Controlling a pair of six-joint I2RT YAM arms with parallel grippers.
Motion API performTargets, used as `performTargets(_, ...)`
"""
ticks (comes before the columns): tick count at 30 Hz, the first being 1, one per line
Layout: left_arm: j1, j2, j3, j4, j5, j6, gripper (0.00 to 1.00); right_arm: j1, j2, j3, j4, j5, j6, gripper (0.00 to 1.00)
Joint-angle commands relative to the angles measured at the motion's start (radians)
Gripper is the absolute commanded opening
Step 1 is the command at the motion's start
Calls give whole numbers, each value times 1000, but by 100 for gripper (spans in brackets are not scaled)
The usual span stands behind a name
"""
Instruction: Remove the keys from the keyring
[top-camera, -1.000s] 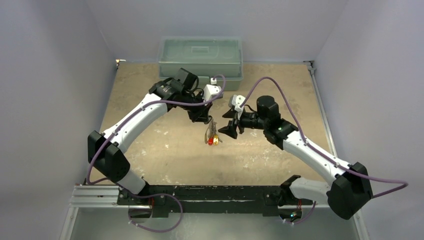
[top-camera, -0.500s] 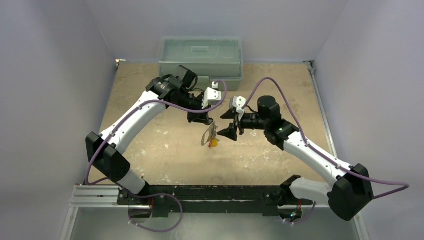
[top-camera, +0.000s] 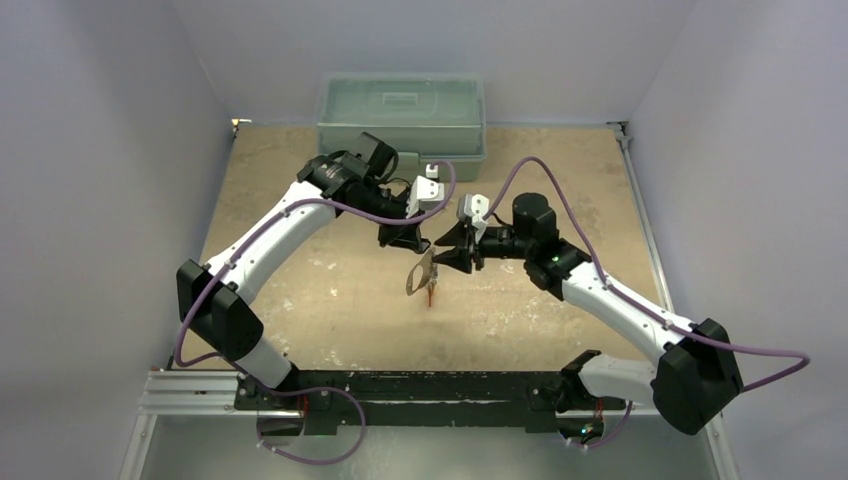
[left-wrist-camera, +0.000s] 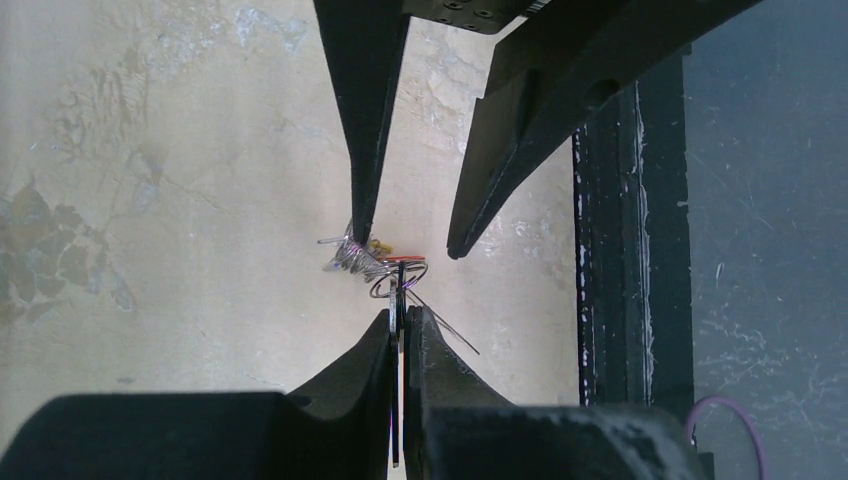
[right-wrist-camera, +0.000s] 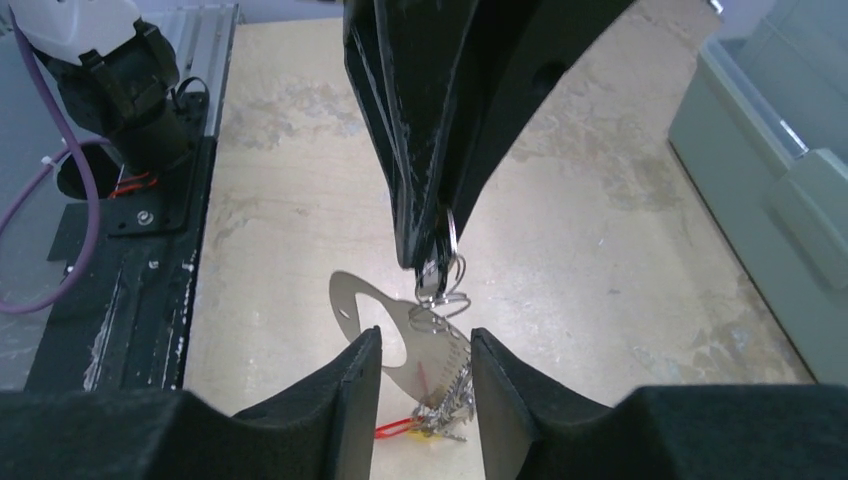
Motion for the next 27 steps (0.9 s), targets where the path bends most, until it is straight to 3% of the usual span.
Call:
performTargets(1, 6, -30, -15, 103, 39, -102, 0, -2, -5, -4, 91, 6, 35, 40)
performTargets(18, 8, -37, -24, 134, 48, -152, 0, -2, 19, -16, 112, 14, 30, 28)
performTargets(27, 19, -45, -25, 149, 50, -177, 0, -1, 16, -16, 115, 6, 32, 5)
